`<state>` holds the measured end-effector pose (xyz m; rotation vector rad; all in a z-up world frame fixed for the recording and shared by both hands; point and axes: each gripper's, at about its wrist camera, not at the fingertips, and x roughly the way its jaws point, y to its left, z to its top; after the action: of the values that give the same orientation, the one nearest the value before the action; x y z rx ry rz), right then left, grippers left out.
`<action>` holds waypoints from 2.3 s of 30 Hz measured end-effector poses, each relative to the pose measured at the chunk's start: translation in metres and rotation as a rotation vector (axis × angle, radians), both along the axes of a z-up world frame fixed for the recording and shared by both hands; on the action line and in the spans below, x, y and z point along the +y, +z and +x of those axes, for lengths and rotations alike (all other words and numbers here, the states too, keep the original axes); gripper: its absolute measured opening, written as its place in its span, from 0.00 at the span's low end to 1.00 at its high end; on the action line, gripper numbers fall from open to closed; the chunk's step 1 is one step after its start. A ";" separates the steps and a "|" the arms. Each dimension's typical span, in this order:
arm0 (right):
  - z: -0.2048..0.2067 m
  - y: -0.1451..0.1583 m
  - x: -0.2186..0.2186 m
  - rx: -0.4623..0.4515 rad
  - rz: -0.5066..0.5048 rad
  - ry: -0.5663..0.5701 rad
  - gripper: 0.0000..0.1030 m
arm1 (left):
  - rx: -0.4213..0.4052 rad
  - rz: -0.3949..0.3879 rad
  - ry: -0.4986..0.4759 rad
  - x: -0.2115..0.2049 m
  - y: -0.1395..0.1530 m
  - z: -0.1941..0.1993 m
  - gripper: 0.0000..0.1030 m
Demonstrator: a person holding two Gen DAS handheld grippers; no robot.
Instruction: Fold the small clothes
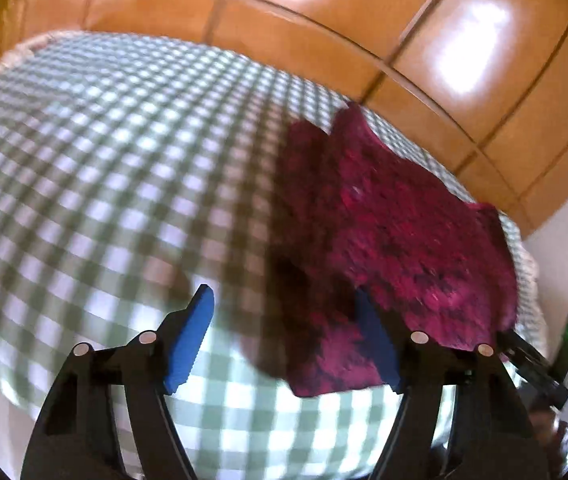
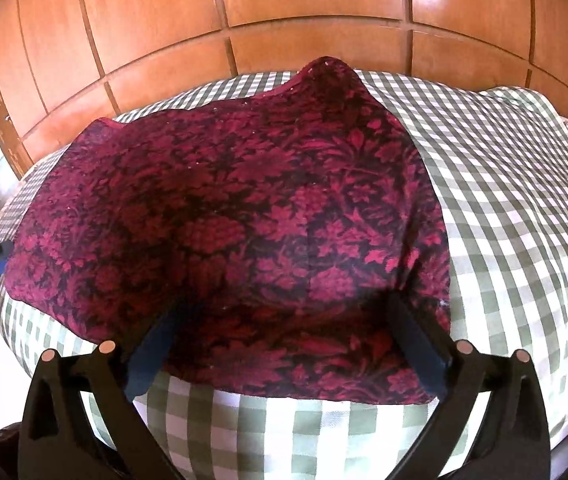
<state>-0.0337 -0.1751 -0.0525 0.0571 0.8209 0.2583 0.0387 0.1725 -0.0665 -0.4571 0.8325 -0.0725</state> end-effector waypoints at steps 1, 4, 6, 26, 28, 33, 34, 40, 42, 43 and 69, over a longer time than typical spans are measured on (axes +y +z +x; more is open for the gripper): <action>0.000 0.000 -0.001 -0.001 0.000 0.000 0.98 | -0.002 -0.003 -0.018 -0.004 -0.002 0.000 0.65; 0.000 0.000 -0.001 0.000 0.000 0.004 0.98 | 0.033 0.064 -0.069 -0.015 -0.012 0.004 0.44; 0.000 -0.001 -0.001 -0.002 0.002 0.006 0.98 | 0.028 0.056 -0.075 -0.012 -0.014 0.001 0.44; -0.002 -0.004 0.003 -0.015 -0.012 -0.007 0.98 | -0.008 0.210 0.004 -0.036 0.037 0.117 0.63; -0.003 -0.004 0.003 -0.015 -0.013 -0.008 0.98 | 0.072 0.285 0.041 -0.036 0.018 0.133 0.61; -0.002 -0.003 0.002 -0.016 -0.012 0.002 0.98 | 0.115 0.177 0.083 -0.015 -0.009 0.139 0.72; -0.001 -0.003 0.003 -0.014 -0.012 0.005 0.98 | 0.113 0.188 0.081 -0.016 -0.007 0.139 0.72; -0.003 0.021 -0.016 -0.026 0.091 0.016 0.98 | 0.029 0.231 0.122 -0.017 0.024 0.113 0.72; -0.003 0.033 -0.032 -0.055 0.150 -0.021 0.98 | -0.047 0.261 0.138 -0.019 0.042 0.092 0.72; -0.002 0.036 -0.042 -0.059 0.180 -0.043 0.98 | -0.077 0.256 0.140 -0.020 0.048 0.081 0.72; 0.021 -0.026 -0.065 0.163 0.293 -0.013 0.78 | -0.092 0.367 -0.157 -0.110 0.015 0.037 0.80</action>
<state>-0.0131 -0.2403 -0.0785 0.3620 0.9390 0.3640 0.0761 0.0630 -0.0512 -0.0420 0.7694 -0.0830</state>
